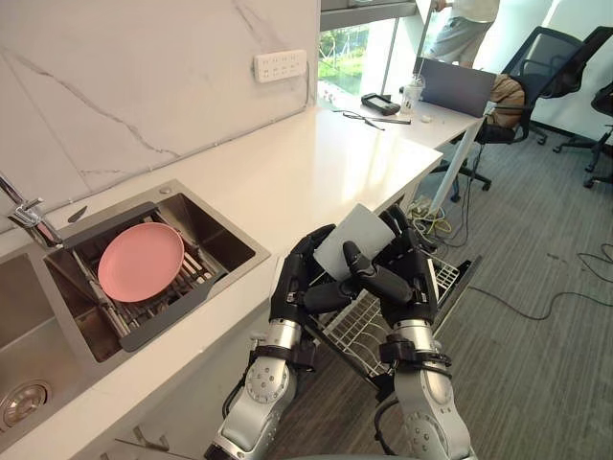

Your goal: Walk over to the sink, pick up the cup, carry it to the dishwasher, place the cup inside the dishwasher, then close the dishwasher door

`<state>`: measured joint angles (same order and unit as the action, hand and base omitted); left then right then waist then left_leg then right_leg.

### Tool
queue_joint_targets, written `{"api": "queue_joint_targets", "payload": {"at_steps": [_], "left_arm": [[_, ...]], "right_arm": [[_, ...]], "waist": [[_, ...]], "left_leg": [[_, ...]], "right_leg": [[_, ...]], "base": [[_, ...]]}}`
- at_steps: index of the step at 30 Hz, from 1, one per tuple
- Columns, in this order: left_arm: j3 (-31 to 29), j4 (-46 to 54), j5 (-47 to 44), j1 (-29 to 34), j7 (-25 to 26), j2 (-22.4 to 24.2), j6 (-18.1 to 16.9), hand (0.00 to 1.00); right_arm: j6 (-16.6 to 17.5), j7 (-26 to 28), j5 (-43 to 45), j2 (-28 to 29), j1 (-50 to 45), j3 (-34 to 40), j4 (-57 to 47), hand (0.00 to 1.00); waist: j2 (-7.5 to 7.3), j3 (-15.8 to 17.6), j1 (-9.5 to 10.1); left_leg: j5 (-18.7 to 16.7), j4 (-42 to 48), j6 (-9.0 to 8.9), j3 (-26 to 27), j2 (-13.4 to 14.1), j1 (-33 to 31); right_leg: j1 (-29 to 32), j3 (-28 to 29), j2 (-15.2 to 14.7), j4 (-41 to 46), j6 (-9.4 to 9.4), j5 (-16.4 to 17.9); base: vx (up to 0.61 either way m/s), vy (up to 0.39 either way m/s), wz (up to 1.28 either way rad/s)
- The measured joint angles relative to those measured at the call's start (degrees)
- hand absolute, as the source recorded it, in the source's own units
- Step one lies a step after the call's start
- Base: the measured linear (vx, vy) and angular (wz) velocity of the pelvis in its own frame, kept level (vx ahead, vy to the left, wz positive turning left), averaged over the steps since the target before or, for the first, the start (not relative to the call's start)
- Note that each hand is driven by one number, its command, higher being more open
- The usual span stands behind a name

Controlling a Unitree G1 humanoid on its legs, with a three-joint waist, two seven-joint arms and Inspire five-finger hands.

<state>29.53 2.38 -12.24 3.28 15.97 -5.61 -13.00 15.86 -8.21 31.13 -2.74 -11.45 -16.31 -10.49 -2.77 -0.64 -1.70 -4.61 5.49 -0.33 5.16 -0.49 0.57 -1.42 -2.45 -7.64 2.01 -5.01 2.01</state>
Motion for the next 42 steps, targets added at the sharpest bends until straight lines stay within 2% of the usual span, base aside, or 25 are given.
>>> {"api": "queue_joint_targets", "payload": {"at_steps": [23, 24, 30, 41, 42], "left_arm": [[1.4, 0.15, 0.54, -0.86, 2.05, 0.0, -0.19, 0.3], [1.4, 0.15, 0.84, -0.82, 2.19, 0.0, -0.19, 0.3], [1.39, 0.7, 2.31, 0.02, 2.79, -0.03, -1.02, 0.3], [1.31, 1.69, 2.3, 1.63, 3.13, -0.75, -1.06, 0.3], [1.3, 1.69, 2.3, 1.63, 3.13, -0.75, -1.06, 0.9]], "right_arm": [[-0.41, -4.8, 4.04, 0.27, 0.74, -1.81, -2.34, 0.9], [-0.41, -4.84, 4.87, 0.6, 0.74, -1.84, -2.36, 0.3], [-0.56, -6.74, 5.96, 0.94, 0.76, -1.89, -2.35, 0.3], [-0.17, -6.72, 8.05, 1.01, 0.78, -2.51, -2.36, 0.3], [-0.17, -6.7, 8.04, 1.02, 0.78, -2.51, -2.35, 0.3]], "waist": [[-0.39, -0.25, 0.03], [-0.4, -0.25, 0.02], [-0.4, -0.26, 0.01], [-0.66, -0.51, -0.06], [-0.72, -0.56, -0.04]], "left_leg": [[0.0, 1.06, 0.0, 0.08, 0.08, -1.39], [0.0, 1.03, 0.0, 0.13, 0.09, -1.36], [0.0, 0.79, 0.0, 0.28, 0.1, -1.18], [0.81, -0.57, 0.06, 0.19, 0.03, -0.39], [1.2, -1.21, 0.07, 0.1, -0.01, -0.14]], "right_leg": [[1.29, 0.31, 0.02, 0.77, -0.01, -0.08], [1.3, 0.36, 0.02, 0.77, -0.01, -0.09], [1.34, 0.5, 0.05, 0.74, -0.03, -0.12], [1.12, 0.4, 0.05, 0.69, -0.03, -0.13], [1.12, 0.3, 0.04, 0.69, -0.03, -0.13]], "base": [[-0.01, 0.0, 0.0], [0.0, 0.0, 0.0], [0.0, 0.0, -0.01], [0.0, -0.001, 0.0], [-0.03, -0.012, 0.03]]}}
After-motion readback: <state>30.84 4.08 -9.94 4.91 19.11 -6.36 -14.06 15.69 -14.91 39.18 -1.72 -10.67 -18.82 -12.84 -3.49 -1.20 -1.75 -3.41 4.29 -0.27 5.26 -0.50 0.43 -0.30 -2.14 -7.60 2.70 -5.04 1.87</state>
